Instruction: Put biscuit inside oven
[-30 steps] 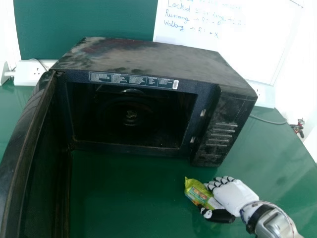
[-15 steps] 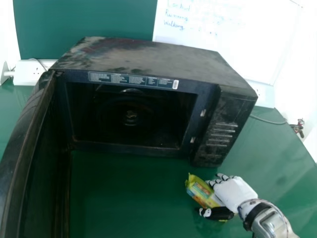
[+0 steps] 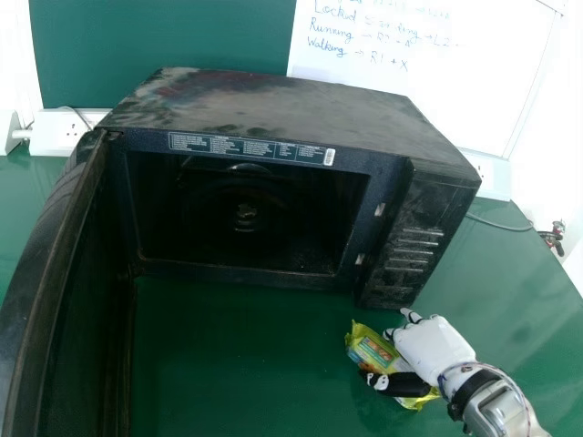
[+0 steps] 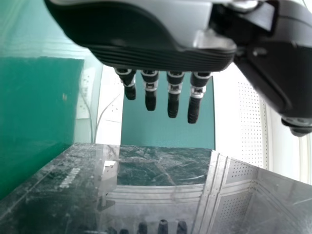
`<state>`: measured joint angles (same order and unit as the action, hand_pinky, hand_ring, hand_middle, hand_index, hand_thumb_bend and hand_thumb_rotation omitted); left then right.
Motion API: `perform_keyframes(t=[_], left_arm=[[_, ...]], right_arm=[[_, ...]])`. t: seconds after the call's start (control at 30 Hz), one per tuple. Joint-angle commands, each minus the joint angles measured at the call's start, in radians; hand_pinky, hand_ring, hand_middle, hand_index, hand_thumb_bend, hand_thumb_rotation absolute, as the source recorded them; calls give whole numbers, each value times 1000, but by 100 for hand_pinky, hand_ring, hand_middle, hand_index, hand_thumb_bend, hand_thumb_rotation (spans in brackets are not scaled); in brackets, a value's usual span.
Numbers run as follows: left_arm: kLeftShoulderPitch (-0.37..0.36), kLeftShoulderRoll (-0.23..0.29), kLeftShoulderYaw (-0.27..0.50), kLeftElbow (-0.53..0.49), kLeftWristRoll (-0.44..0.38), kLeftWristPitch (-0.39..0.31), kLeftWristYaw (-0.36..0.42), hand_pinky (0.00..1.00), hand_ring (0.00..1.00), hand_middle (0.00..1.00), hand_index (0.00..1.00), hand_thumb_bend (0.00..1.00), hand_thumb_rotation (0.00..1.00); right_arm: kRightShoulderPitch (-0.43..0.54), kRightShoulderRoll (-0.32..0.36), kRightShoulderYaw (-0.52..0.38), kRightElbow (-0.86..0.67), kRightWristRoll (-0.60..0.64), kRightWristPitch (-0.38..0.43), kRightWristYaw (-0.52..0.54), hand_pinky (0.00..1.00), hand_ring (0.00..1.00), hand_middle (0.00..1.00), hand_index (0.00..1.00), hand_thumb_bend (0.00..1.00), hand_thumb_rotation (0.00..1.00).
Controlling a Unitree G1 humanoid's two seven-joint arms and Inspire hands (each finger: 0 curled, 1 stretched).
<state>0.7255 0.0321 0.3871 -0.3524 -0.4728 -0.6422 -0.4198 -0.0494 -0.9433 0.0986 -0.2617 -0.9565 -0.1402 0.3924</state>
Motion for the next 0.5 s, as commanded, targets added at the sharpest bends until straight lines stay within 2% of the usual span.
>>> perform_keyframes(t=[0.0, 0.47], left_arm=[[17, -6, -8, -18, 5, 9, 10, 100, 95, 98, 99, 100, 100], [29, -4, -18, -25, 5, 4, 13, 100, 95, 97, 99, 100, 100]], right_arm=[[49, 1, 26, 20, -5, -14, 26, 17, 22, 35, 38, 76, 0], [74, -5, 12, -5, -11, -19, -23, 17, 22, 34, 39, 78, 0]])
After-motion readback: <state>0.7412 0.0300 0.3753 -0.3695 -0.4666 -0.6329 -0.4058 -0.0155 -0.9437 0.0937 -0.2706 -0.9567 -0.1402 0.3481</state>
